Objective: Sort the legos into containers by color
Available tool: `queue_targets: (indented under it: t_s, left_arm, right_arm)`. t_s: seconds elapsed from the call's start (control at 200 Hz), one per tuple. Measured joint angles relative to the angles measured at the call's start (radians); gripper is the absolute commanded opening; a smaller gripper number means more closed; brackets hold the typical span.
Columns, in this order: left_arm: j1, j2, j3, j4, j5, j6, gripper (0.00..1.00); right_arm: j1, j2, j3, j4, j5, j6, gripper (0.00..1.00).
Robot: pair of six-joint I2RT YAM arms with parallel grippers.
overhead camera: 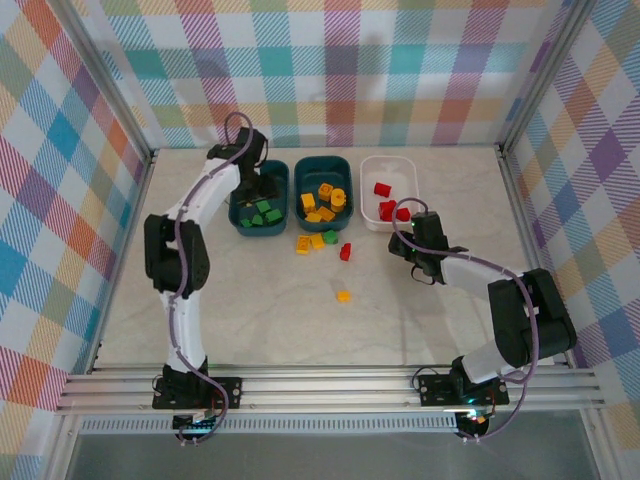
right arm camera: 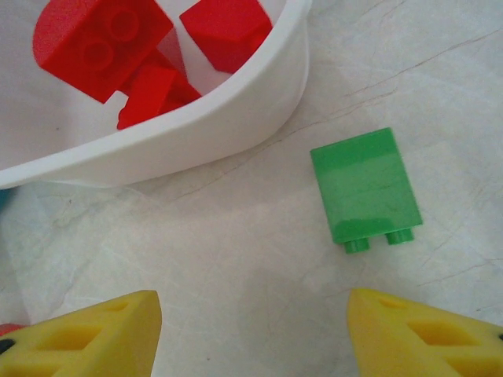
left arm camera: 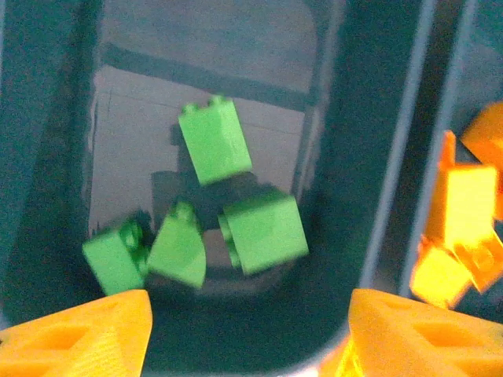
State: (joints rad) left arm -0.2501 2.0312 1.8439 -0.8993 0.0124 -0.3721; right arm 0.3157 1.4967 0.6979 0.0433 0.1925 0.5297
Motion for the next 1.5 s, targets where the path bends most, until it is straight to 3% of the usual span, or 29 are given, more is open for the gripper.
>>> queue_targets:
  t_s: [0.18, 0.32, 0.45, 0.675, 0.98, 1.5]
  left_arm:
    - [-0.011, -0.406, -0.424, 0.185, 0.08, -0.069, 0.9]
    - [-0.012, -0.683, -0.691, 0.281, 0.111, -0.129, 0.93]
    - [-0.012, -0.823, -0.874, 0.335, 0.142, -0.169, 0.93]
    - [-0.012, -0.9, -1.081, 0.405, 0.184, -0.247, 0.94]
    - [-0.012, -0.921, -1.139, 0.467, 0.218, -0.298, 0.94]
    - [-0.012, -0.974, -1.16, 0.477, 0.232, -0.317, 0.94]
  right_arm:
    - [0.0, 0.006, 0.075, -0.072, 0.056, -0.053, 0.7]
    - [-0.002, 0.044, 0.127, -0.107, 0.086, -0.082, 0.74]
    - [-0.016, 0.117, 0.2, -0.176, 0.088, -0.101, 0.73]
    - [-0.046, 0.168, 0.248, -0.25, 0.084, -0.103, 0.72]
    - [-0.074, 0.277, 0.331, -0.334, 0.068, -0.097, 0.68]
    - [-0.076, 0.323, 0.379, -0.378, 0.05, -0.085, 0.32]
